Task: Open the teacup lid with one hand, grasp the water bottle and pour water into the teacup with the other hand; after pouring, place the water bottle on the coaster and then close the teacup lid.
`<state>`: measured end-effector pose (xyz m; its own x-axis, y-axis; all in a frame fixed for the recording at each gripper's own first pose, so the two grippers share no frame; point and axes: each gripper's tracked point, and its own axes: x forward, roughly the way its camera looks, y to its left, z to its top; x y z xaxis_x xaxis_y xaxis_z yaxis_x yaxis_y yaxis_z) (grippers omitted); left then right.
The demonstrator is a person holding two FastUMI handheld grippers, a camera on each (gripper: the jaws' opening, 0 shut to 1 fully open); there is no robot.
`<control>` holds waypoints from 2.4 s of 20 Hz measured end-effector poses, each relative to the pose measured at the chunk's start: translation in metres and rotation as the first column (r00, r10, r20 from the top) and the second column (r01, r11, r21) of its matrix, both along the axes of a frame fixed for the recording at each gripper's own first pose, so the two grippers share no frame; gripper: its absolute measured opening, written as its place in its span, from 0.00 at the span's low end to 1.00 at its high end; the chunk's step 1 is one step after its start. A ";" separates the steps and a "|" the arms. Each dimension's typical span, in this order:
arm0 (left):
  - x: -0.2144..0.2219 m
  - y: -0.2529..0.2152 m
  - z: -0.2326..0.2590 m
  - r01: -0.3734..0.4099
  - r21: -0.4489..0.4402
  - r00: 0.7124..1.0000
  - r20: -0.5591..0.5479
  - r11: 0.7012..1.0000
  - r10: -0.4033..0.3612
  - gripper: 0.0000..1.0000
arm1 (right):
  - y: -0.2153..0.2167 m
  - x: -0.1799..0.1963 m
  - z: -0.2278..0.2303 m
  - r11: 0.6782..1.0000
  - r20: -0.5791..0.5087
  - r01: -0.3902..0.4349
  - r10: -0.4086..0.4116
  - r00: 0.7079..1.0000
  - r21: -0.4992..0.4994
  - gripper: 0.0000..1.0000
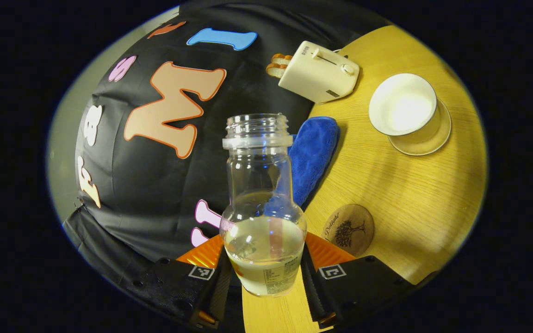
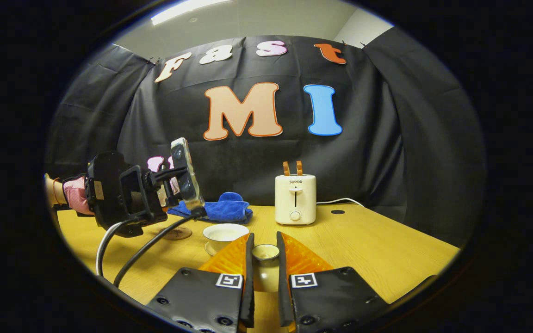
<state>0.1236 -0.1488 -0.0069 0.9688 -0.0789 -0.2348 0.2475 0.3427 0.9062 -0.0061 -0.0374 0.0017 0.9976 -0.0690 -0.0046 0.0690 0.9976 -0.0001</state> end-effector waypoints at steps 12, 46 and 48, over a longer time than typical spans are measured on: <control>0.004 -0.020 -0.004 0.039 0.262 0.998 0.046 0.964 -0.052 0.66 | -0.033 -0.002 0.001 0.998 0.003 0.070 -0.070 0.998 -0.003 0.24; 0.004 -0.039 0.026 0.078 0.623 0.981 0.089 0.778 -0.170 0.67 | -0.036 -0.001 0.001 0.997 0.006 0.078 -0.078 0.997 -0.004 0.24; 0.005 -0.040 0.032 0.076 0.643 0.979 0.096 0.762 -0.179 0.66 | -0.037 -0.001 0.001 0.997 0.006 0.081 -0.081 0.997 -0.004 0.23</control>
